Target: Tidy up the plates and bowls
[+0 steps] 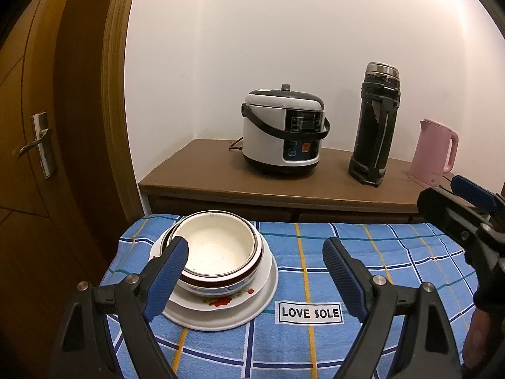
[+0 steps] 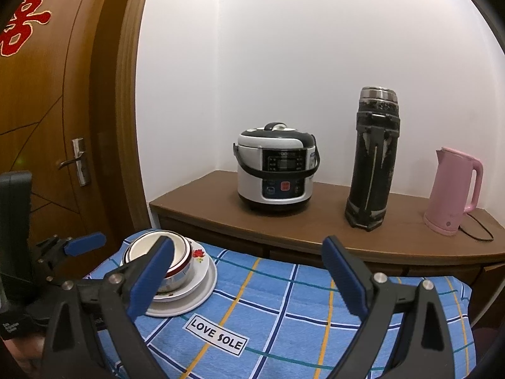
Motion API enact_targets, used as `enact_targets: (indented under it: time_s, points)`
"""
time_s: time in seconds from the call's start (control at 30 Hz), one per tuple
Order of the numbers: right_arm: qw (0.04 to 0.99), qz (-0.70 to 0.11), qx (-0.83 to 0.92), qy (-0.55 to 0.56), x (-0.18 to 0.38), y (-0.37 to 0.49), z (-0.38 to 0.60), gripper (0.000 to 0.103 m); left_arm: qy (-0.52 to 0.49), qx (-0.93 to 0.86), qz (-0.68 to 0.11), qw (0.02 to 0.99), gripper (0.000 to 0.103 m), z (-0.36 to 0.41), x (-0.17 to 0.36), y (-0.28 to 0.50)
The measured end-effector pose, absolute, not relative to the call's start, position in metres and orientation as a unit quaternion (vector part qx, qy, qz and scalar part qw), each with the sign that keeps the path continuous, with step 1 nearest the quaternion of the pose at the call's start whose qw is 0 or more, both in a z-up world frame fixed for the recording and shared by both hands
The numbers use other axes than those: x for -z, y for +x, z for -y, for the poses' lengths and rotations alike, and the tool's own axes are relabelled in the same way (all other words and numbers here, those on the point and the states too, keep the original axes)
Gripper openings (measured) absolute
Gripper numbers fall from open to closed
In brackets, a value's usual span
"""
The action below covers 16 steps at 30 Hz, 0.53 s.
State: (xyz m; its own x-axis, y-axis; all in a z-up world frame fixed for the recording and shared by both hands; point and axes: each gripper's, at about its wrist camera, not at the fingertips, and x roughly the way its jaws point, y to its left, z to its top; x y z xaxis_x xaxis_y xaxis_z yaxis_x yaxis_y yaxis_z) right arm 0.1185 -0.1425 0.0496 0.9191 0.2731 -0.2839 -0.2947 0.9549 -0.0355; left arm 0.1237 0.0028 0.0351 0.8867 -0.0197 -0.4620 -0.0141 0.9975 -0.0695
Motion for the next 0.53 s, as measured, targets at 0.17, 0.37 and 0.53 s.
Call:
enact_targets:
  time_s: [0.17,0.37,0.53]
  points:
    - [0.979,-0.139,-0.144,-0.039,-0.049,0.118,0.144,0.096,-0.031,0.000,-0.236,0.971,0.089,-0.001,-0.036,0.123]
    - [0.979,-0.140,-0.143,-0.035,-0.049,0.117,0.148,0.096,-0.012,-0.005,-0.225,0.974,0.089,0.005,-0.037,0.120]
    - [0.980,-0.139,-0.140,-0.034,-0.049,0.115,0.154,0.096,-0.012,0.001,-0.228,0.974,0.089,0.008,-0.036,0.120]
